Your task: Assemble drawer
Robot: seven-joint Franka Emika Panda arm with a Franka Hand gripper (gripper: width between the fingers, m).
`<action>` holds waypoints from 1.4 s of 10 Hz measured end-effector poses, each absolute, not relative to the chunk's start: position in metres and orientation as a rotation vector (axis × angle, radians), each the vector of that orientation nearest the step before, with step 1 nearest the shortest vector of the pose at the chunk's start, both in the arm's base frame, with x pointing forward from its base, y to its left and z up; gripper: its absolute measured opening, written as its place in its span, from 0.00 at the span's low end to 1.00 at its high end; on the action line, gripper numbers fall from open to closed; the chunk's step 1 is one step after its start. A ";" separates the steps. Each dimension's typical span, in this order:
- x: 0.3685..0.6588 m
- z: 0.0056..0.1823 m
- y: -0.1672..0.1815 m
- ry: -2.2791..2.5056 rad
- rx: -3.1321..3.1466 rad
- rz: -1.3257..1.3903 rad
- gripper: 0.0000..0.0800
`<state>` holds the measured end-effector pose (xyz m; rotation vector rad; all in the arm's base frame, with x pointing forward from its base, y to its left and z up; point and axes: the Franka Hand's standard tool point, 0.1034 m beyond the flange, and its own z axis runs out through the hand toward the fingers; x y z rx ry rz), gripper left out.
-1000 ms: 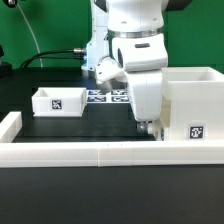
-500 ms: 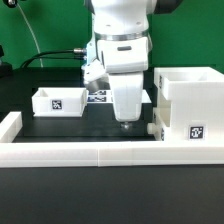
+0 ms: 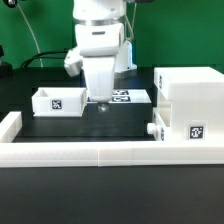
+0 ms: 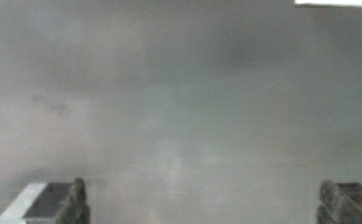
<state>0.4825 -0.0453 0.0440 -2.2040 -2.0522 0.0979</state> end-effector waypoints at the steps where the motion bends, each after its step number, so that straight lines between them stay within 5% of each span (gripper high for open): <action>1: 0.477 0.052 -0.053 -2.047 -2.216 0.100 0.81; 3: 0.463 0.077 -0.070 -2.022 -2.271 0.100 0.81; 9: 0.457 0.075 -0.080 -1.702 -2.519 0.122 0.81; 14: 0.427 0.097 -0.112 -0.933 -2.972 -0.007 0.81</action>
Offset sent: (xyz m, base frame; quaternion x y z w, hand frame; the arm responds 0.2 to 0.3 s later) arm -0.0262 -0.0360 0.0110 0.0293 0.0015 0.1048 0.9941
